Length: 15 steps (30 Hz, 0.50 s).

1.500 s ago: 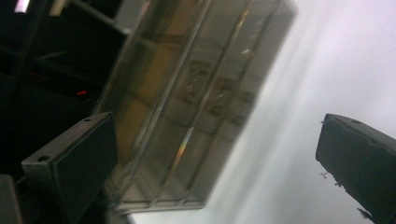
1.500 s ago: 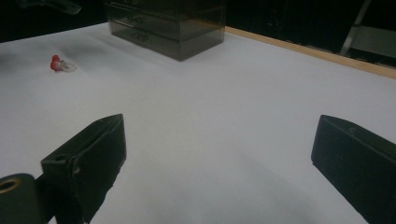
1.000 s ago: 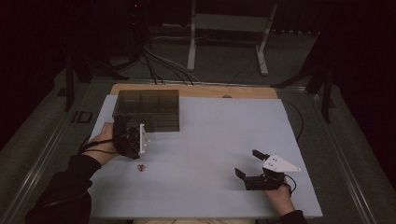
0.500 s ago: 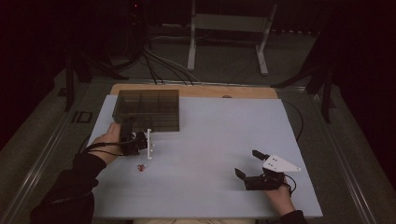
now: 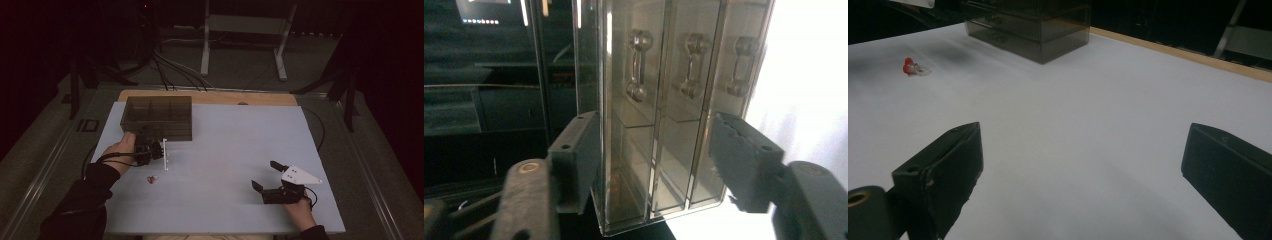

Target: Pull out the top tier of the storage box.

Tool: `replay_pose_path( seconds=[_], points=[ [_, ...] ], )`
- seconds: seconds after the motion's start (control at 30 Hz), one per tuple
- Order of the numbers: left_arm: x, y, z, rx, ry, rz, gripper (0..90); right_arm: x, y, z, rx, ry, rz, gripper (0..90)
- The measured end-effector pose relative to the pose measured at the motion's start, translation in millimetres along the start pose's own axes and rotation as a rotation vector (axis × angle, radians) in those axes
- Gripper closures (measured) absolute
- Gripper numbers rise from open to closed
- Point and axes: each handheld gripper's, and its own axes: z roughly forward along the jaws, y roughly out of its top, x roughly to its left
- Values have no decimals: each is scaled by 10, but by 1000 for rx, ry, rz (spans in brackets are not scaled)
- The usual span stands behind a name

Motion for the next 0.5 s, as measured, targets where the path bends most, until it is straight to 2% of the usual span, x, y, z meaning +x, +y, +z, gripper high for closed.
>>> replay_pose_path(
  seconds=[0.1,0.27,0.33,0.37,0.5],
  points=[
    [-13,16,12,-3,5,6,495,0,-1,0,1,0,0,30],
    [-12,37,45,-8,29,11,536,0,0,0,1,2,0,30],
    [-15,43,54,-26,45,26,598,-2,-1,0,-1,3,1,30],
    [-7,54,46,-19,40,30,614,-2,-1,-1,-1,3,1,30],
    [-7,74,72,-20,56,34,645,-4,-2,-1,0,3,1,30]
  ],
)
